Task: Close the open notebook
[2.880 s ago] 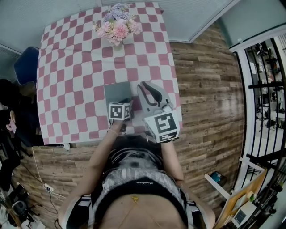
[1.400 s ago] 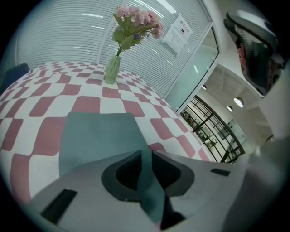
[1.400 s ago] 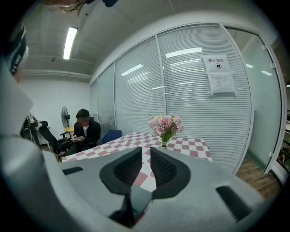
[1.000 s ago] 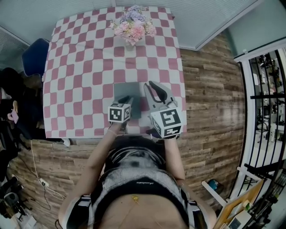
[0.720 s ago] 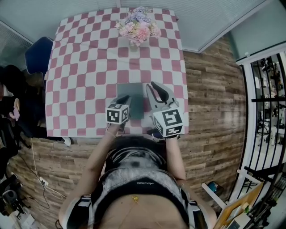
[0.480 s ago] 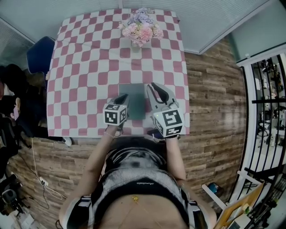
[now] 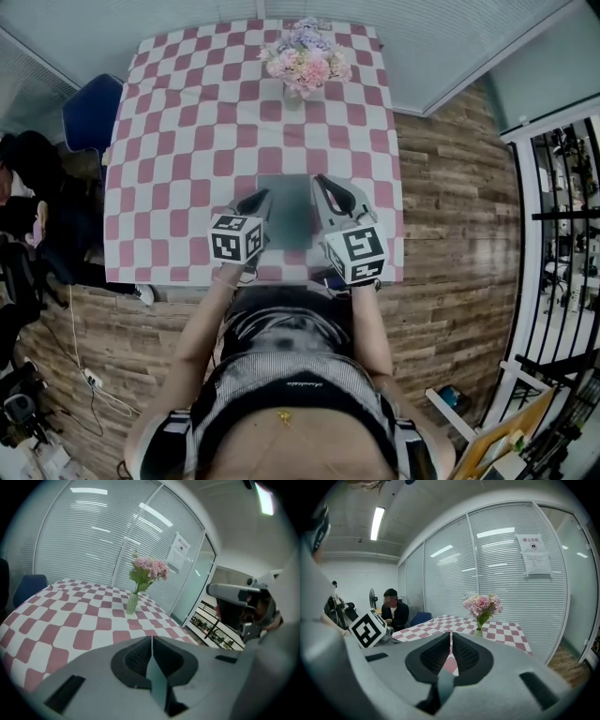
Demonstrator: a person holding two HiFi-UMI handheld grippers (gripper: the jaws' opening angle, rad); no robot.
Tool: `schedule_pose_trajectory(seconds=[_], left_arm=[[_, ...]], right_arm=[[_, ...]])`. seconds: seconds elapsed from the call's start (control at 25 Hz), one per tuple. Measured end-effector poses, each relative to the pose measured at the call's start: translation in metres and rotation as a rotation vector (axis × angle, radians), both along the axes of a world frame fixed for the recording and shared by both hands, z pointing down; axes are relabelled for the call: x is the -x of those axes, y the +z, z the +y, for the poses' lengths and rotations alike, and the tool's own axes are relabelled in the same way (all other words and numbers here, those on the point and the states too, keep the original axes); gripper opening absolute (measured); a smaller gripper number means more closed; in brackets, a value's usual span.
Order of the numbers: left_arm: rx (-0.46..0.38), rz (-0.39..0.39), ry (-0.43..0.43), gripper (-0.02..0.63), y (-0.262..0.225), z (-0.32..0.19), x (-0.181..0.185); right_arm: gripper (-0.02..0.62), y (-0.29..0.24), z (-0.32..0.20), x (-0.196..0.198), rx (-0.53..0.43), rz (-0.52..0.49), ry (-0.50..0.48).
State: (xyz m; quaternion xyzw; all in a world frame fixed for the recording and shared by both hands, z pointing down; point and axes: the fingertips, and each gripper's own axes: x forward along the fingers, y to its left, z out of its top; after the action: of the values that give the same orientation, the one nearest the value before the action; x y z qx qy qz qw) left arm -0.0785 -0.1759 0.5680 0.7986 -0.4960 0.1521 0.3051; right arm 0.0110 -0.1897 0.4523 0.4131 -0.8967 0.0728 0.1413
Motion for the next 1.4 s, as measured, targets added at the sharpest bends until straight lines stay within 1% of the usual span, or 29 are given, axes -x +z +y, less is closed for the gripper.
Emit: schedule_pose_trajectory(seconds=[0.12, 0.28, 0.48, 0.68, 0.92, 1.16, 1.32, 1.4], left_arm=[[-0.044, 0.007, 0.015, 0.014, -0.018, -0.001, 0.001], [-0.095, -0.004, 0.020, 0.014, -0.038, -0.005, 0.005], [-0.148, 0.015, 0.018, 0.014, -0.060, -0.009, 0.010], [-0.222, 0.039, 0.024, 0.014, -0.091, -0.012, 0.011], [-0.327, 0.061, 0.034, 0.014, -0.131, -0.012, 0.008], [-0.447, 0.073, 0.071, 0.014, -0.164, -0.009, 0.003], [-0.548, 0.041, 0.042, 0.014, -0.189, -0.004, 0.006], [-0.586, 0.026, 0.028, 0.014, -0.200, -0.001, 0.006]], right_arm=[[0.009, 0.000, 0.002, 0.006, -0.004, -0.015, -0.014], [0.003, -0.004, 0.002, 0.015, -0.020, -0.030, -0.036], [0.003, -0.013, 0.004, 0.027, -0.054, -0.051, -0.082], [0.003, -0.021, 0.004, 0.035, -0.083, -0.055, -0.099], [0.002, -0.040, 0.001, 0.036, -0.126, -0.074, -0.077], [0.002, -0.055, 0.002, 0.039, -0.147, -0.095, -0.069], [0.002, -0.067, 0.006, 0.044, -0.165, -0.111, -0.086], [0.002, -0.074, 0.008, 0.045, -0.178, -0.115, -0.093]])
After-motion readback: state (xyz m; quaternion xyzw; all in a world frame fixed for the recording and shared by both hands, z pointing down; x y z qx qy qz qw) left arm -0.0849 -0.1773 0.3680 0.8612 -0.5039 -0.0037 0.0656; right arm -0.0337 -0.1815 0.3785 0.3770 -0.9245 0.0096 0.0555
